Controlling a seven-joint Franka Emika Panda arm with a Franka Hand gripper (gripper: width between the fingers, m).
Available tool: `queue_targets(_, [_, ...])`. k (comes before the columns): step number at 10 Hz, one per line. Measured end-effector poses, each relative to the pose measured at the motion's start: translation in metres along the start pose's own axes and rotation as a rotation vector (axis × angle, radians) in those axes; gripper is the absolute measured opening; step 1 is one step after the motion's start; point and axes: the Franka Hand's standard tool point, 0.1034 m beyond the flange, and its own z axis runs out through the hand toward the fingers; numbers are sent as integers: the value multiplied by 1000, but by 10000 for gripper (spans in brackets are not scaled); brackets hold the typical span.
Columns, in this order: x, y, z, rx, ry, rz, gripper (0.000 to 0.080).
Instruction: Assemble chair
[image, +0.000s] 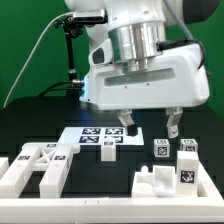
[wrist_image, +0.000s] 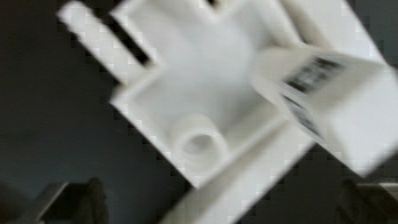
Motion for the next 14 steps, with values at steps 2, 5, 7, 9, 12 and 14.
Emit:
queue_targets(2, [-13, 33, 7, -40, -44, -202, 649])
queue_targets(5, [-8, 47, 11, -52, 42, -416, 649])
queue_targets(7, [-7, 48, 11, -61, 41, -564, 649])
queue_targets(9, [-18, 68, 18, -95, -18, -661, 649])
queue_targets(12, [-25, 93, 17, -149, -114, -714, 649])
queue_targets(14, [-28, 95, 13, -156, -193, -713, 649])
